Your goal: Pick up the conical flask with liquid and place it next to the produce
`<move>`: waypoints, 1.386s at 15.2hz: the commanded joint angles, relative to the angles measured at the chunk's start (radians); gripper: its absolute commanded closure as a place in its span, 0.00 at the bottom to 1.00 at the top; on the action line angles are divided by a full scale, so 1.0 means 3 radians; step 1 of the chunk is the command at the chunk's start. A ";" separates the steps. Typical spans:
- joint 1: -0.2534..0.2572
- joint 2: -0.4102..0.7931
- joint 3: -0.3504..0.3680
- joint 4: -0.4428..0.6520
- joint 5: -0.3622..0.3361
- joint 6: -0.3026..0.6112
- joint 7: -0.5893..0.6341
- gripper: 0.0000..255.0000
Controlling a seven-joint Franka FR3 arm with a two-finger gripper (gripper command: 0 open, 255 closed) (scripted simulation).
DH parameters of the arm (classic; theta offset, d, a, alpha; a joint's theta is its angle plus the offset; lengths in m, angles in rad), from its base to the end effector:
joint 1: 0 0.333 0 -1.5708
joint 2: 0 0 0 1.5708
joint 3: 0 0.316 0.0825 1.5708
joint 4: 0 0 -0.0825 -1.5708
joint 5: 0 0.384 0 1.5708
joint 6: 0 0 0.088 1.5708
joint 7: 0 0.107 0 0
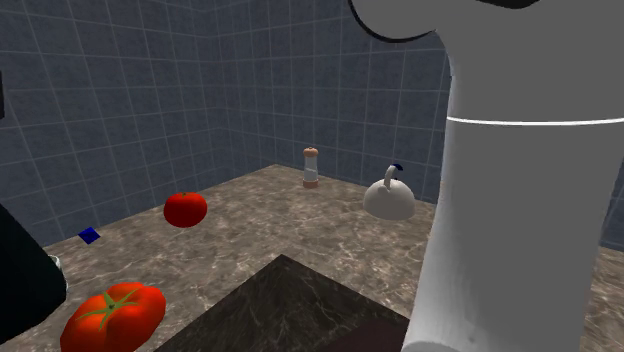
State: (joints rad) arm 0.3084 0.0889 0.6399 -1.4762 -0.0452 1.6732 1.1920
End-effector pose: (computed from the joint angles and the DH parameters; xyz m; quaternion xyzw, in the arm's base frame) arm 0.3602 0.4646 0.6380 -0.9904 0.1230 -0.0268 0.0569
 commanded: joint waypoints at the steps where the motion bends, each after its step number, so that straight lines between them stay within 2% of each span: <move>1: 0.0147 0.0281 0.0076 0.0250 -0.0205 -0.0021 0.0211 1.00; 6: 0.0644 0.0965 0.0110 0.0972 -0.0677 -0.0191 0.0592 1.00; 21: 0.0444 0.0784 0.0099 0.0039 -0.0571 0.0578 0.0592 1.00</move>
State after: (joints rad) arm 0.4433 0.3246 0.6701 -1.4517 -0.2158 1.8314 1.3687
